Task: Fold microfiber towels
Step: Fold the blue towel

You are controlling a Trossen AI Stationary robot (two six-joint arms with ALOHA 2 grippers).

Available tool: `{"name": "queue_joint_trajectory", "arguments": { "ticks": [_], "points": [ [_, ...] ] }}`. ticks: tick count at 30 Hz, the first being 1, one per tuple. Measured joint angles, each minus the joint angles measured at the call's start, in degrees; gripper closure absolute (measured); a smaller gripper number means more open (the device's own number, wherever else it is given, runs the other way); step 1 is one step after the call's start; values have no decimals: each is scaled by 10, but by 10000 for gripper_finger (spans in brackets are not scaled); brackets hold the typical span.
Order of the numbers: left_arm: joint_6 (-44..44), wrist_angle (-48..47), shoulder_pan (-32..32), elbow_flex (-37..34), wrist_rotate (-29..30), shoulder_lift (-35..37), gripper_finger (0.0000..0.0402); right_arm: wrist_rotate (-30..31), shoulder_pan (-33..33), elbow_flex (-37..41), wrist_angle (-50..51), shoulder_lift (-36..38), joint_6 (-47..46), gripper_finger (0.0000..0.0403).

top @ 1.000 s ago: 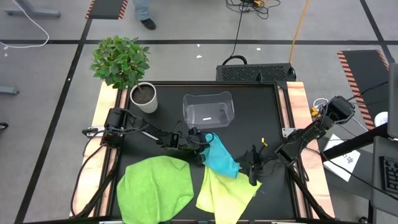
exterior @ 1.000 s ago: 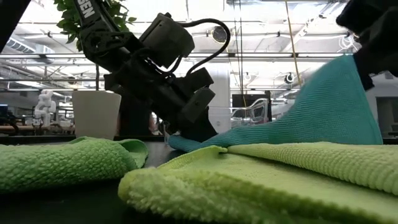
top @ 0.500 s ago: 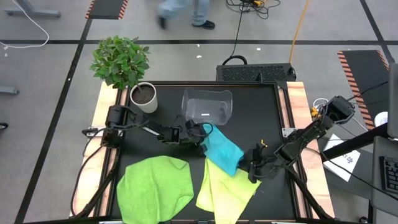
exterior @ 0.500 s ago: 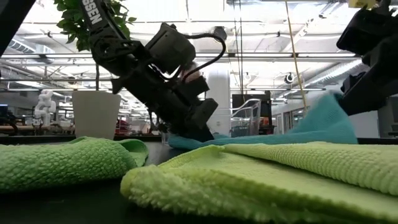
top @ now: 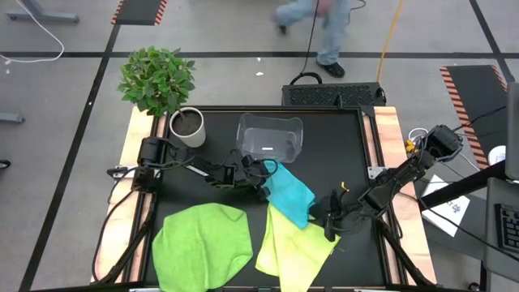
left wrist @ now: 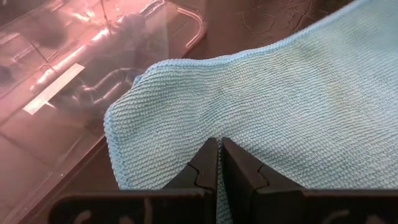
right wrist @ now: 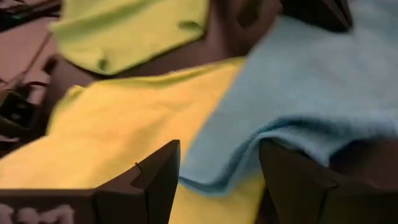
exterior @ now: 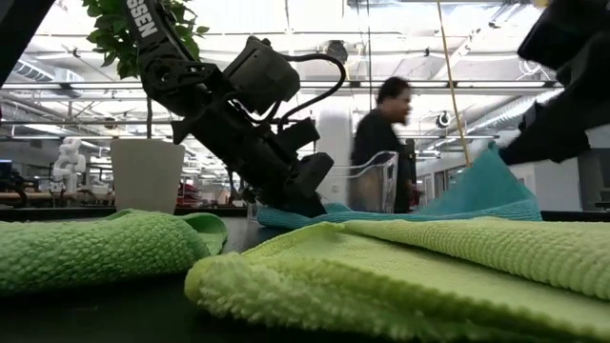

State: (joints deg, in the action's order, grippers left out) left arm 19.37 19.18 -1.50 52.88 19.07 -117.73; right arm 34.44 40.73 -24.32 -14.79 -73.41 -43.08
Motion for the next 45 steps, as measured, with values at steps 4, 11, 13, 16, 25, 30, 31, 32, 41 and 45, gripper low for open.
{"name": "queue_joint_trajectory", "arguments": {
  "ticks": [4,11,13,16,25,30,31,32,41,45],
  "points": [
    [1,-4,1,1,-1,0,378,0,3,0,-40,6,51,192],
    [-11,-1,1,1,9,0,378,0,2,0,-36,15,69,193],
    [-33,8,-1,0,17,0,378,0,2,0,-35,13,77,193],
    [-103,46,-17,-3,41,-2,378,-8,2,0,-16,8,94,193],
    [-347,92,-92,-3,61,61,378,-48,6,0,27,-38,169,193],
    [-348,87,-112,-3,60,115,378,-47,6,0,36,-57,149,193],
    [-330,88,-113,-2,55,126,378,-46,6,0,35,-60,142,193],
    [-311,88,-113,-2,46,135,378,-45,6,0,38,-61,136,193],
    [-273,74,-129,7,-95,123,378,-44,6,0,61,-62,109,193],
    [-287,63,-154,54,-100,88,378,-17,5,0,93,-62,91,193]
  ]
}}
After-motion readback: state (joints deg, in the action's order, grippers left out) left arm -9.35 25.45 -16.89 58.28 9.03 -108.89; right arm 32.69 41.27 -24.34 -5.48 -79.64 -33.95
